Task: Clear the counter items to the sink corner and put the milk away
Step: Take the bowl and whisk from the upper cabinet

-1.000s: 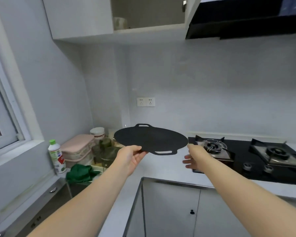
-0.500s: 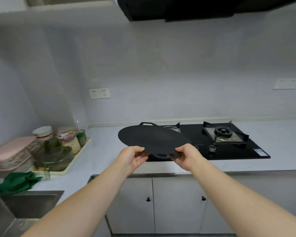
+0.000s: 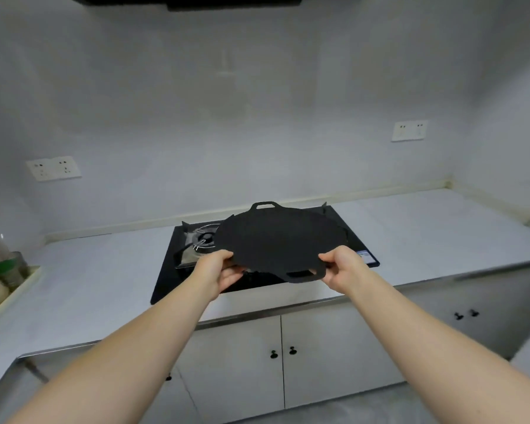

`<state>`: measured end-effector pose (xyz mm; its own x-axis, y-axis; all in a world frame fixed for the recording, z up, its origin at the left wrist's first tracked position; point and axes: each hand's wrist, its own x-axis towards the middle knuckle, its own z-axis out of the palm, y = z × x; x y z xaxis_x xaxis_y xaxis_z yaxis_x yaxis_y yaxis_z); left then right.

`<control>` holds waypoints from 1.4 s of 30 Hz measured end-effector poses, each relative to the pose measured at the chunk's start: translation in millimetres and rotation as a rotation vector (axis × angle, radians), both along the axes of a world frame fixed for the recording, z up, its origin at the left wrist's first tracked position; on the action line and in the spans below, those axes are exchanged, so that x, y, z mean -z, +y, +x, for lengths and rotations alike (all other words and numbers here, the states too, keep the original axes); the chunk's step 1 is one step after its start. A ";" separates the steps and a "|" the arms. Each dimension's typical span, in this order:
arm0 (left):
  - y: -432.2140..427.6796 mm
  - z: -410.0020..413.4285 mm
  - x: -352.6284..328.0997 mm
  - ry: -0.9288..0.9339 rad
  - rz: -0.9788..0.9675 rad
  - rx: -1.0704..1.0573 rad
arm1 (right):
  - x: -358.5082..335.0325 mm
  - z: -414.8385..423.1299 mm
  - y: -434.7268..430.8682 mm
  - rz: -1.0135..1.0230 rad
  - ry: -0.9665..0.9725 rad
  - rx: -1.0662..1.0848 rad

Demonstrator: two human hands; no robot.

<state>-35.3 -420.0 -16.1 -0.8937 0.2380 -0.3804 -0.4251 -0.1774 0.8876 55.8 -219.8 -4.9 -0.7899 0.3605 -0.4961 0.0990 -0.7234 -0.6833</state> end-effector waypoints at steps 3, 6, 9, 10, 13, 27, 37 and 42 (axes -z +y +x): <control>41.6 -18.1 8.2 -0.034 0.039 -0.031 | 6.8 6.0 49.3 0.026 -0.025 0.036; 85.2 -38.8 17.9 -0.050 0.007 -0.007 | 18.3 3.9 94.1 0.063 -0.034 0.061; 133.5 -56.1 28.4 -0.064 0.019 0.030 | 24.8 -2.9 137.4 0.092 -0.042 0.102; 152.8 -62.6 32.4 -0.081 0.031 0.037 | 26.1 -6.7 154.0 0.105 -0.052 0.117; 207.1 -84.0 42.9 -0.111 0.047 0.085 | 31.5 -19.9 203.1 0.143 -0.093 0.160; 458.1 -136.9 47.3 -0.233 0.012 0.534 | 41.8 -33.7 415.6 0.093 -0.150 0.388; 617.7 -139.5 64.2 -0.247 0.115 0.375 | 69.0 -49.5 568.5 -0.039 0.011 0.401; 699.8 -135.8 76.2 -0.231 0.096 0.289 | 85.8 -65.5 625.6 -0.091 0.043 0.421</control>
